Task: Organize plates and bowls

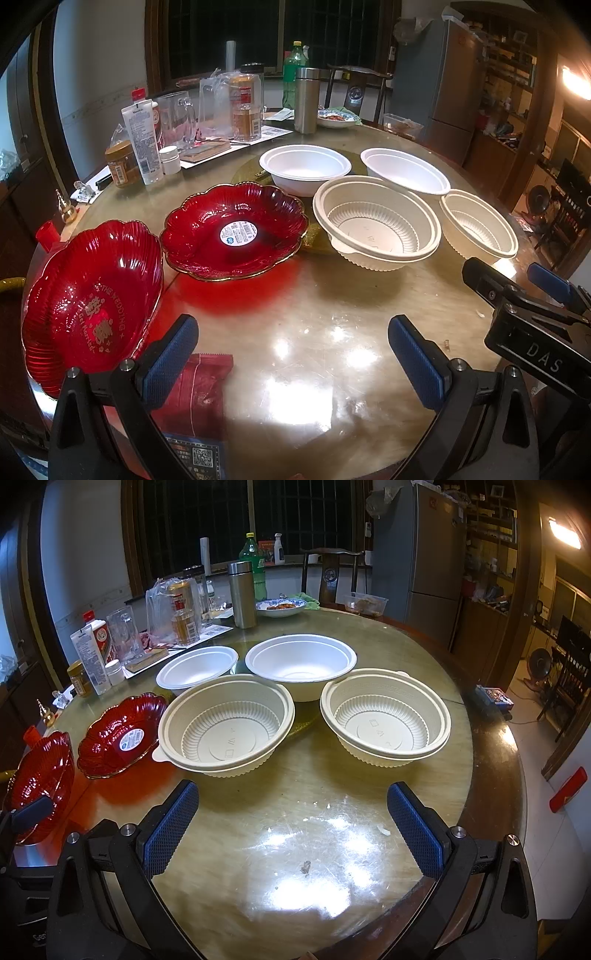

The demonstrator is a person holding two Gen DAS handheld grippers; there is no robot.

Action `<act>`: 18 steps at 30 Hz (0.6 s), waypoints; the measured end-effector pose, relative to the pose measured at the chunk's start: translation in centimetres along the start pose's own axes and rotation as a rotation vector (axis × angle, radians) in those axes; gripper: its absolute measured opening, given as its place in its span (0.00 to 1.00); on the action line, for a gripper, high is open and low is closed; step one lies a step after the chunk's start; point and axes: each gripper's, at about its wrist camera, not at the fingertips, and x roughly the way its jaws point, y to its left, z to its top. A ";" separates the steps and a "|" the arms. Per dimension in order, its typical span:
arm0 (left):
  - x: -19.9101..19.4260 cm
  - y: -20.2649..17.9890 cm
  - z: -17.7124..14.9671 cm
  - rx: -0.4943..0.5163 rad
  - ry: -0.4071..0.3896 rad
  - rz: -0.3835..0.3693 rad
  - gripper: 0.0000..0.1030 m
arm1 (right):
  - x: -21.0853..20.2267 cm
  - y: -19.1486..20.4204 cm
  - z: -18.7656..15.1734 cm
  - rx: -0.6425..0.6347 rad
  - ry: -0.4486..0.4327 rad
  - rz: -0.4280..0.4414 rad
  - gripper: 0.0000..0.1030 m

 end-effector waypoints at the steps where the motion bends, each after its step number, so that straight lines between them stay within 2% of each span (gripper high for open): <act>1: 0.0 0.0 0.0 0.000 0.000 0.000 1.00 | 0.0 0.0 0.0 0.000 0.000 0.000 1.00; 18: -0.2 0.1 0.0 -0.002 -0.002 0.000 1.00 | -0.3 0.1 -0.1 -0.001 -0.004 0.005 1.00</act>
